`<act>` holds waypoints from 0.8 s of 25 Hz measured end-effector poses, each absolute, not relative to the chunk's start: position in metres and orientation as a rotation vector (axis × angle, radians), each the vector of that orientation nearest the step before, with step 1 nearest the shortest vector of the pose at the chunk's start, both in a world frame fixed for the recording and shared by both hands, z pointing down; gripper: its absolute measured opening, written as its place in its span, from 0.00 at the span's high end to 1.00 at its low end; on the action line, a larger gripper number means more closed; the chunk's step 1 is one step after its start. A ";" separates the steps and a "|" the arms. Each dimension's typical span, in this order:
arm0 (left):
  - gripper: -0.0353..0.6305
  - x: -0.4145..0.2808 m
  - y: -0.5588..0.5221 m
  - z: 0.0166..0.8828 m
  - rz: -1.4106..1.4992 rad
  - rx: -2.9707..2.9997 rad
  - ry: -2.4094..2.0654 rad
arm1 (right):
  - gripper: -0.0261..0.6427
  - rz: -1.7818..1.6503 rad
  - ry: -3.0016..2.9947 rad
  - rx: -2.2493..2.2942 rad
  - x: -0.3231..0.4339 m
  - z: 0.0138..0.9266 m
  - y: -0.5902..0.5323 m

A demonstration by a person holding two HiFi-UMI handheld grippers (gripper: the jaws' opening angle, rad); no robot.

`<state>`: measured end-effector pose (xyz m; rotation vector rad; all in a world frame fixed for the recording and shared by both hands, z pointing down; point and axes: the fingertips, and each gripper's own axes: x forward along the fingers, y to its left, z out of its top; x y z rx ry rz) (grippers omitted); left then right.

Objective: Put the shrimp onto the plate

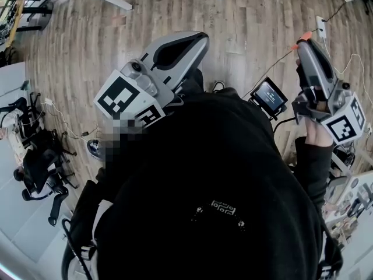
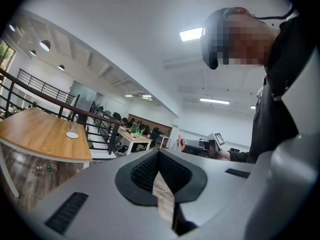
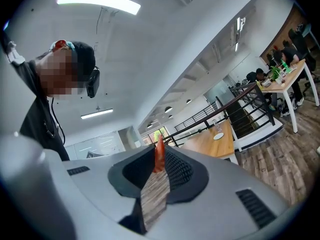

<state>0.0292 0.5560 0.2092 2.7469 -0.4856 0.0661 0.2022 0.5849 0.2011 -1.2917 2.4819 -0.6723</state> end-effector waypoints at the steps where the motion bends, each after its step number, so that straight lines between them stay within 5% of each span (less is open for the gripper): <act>1: 0.94 0.029 0.550 0.208 0.057 2.747 -0.483 | 0.86 -0.669 2.479 -1.298 0.204 0.199 0.581; 20: 0.94 -0.003 0.387 0.208 -0.062 2.725 -0.413 | 0.86 -0.686 2.496 -1.297 0.163 0.183 0.412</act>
